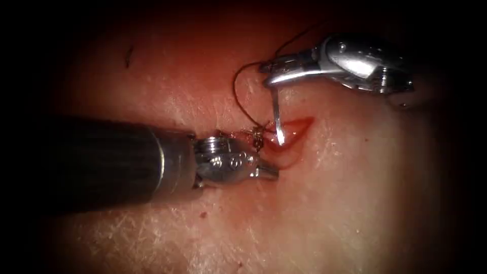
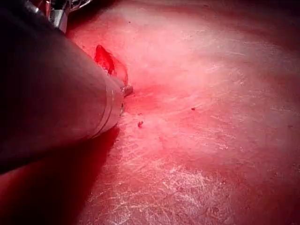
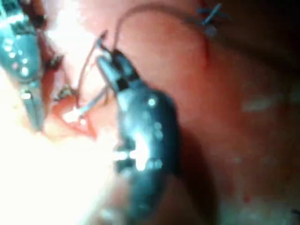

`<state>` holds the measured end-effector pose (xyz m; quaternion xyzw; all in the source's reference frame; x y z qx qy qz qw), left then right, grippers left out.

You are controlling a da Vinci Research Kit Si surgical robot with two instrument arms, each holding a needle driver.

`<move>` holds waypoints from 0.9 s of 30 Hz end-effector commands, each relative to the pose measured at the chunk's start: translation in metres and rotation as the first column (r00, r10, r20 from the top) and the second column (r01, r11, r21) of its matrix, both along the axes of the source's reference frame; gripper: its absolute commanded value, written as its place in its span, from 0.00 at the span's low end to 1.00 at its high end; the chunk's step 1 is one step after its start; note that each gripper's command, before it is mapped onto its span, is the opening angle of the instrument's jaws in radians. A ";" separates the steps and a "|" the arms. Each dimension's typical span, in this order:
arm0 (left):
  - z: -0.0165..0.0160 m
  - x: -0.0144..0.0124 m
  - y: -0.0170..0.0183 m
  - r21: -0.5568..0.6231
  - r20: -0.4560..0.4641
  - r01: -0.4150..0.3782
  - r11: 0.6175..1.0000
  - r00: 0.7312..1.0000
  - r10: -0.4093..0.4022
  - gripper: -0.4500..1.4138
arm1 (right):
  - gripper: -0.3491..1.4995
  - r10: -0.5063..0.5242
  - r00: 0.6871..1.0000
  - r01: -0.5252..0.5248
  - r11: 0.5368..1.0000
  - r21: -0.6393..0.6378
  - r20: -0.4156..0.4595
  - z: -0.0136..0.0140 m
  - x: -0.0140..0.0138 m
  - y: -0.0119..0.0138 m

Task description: Wound Closure

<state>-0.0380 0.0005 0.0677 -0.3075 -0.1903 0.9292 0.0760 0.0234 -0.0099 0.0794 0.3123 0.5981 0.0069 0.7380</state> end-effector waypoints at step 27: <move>0.0007 -0.0001 -0.0001 0.002 0.004 -0.007 1.000 1.000 0.007 0.06 | 0.00 -0.123 0.975 0.047 0.925 0.376 0.182 0.0013 -0.0001 -0.0045</move>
